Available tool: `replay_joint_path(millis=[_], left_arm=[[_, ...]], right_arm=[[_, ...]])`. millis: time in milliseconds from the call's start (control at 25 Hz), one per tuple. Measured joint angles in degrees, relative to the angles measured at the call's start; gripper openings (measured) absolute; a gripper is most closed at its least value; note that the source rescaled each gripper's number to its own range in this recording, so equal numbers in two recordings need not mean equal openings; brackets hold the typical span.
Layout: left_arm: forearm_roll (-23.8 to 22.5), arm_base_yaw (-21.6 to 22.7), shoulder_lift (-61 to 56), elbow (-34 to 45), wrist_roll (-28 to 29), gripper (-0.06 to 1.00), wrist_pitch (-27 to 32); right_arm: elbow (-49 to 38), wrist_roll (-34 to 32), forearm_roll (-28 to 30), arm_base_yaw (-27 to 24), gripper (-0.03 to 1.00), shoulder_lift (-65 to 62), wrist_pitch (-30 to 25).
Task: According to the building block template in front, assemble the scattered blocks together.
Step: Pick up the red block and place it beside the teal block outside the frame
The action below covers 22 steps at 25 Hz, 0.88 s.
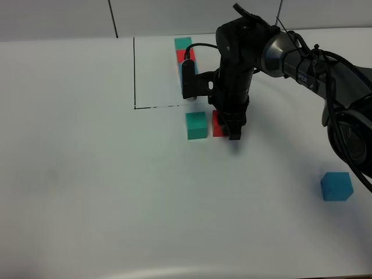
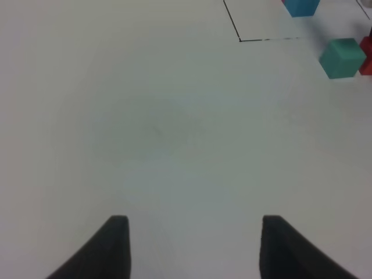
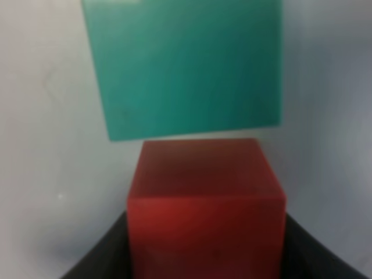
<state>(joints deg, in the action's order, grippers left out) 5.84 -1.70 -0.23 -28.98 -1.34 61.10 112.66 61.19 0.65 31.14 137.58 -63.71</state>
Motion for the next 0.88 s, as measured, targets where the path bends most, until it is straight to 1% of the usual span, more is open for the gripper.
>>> replay_joint_path(millis=[240,480,880], left_arm=[[0.00,0.00,0.00,0.00,0.00,0.10,0.00],[0.00,0.00,0.00,0.00,0.00,0.10,0.00],[0.00,0.00,0.00,0.00,0.00,0.10,0.00]], right_arm=[[0.20,-0.06,-0.24,0.80,0.03,0.23,0.50],[0.25,-0.17,-1.83,0.80,0.03,0.34,0.72],[0.31,-0.28,-1.89,1.14,0.03,0.41,0.66]])
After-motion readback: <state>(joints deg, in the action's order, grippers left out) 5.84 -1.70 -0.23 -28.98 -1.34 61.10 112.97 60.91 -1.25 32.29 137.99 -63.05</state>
